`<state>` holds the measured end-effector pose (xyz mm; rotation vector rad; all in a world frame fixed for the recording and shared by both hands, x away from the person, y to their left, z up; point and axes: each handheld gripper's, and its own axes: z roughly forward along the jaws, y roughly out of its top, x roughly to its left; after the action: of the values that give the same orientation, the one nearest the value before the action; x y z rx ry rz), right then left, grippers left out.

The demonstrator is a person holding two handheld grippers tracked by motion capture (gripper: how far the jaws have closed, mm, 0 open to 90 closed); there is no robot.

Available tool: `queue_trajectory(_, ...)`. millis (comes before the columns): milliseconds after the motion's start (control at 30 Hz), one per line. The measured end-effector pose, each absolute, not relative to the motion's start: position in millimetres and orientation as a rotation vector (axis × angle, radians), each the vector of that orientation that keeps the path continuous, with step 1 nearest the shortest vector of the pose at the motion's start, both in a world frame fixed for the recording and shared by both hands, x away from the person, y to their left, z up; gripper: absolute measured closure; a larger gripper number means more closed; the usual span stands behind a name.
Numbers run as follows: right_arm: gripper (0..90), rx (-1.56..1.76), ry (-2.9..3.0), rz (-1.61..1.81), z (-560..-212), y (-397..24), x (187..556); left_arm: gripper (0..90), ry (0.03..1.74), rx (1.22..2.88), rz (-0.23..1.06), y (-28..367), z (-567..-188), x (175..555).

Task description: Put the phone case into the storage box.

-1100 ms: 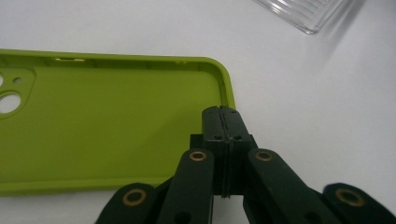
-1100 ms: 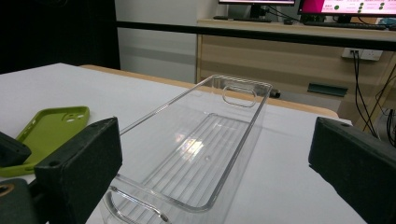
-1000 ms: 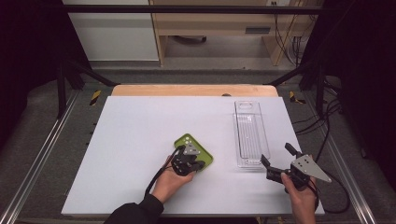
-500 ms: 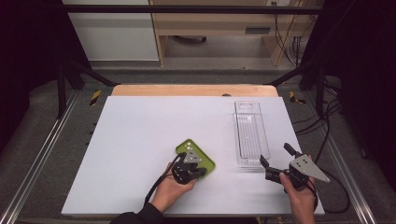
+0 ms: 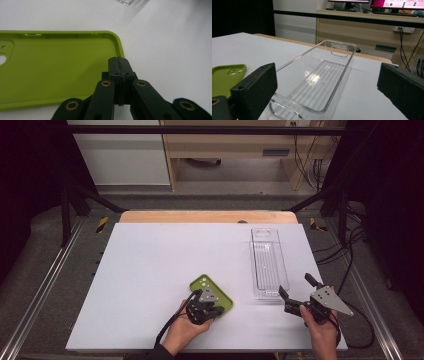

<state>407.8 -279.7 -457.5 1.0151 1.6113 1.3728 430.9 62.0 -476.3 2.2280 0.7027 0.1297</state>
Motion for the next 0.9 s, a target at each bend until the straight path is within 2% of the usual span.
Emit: queue_trajectory(900, 2.7, 1.028, 1.599, 1.402, -457.0, -281.4, 407.5, 90.0, 0.673, 2.233, 0.117, 60.5, -476.7, 424.8)
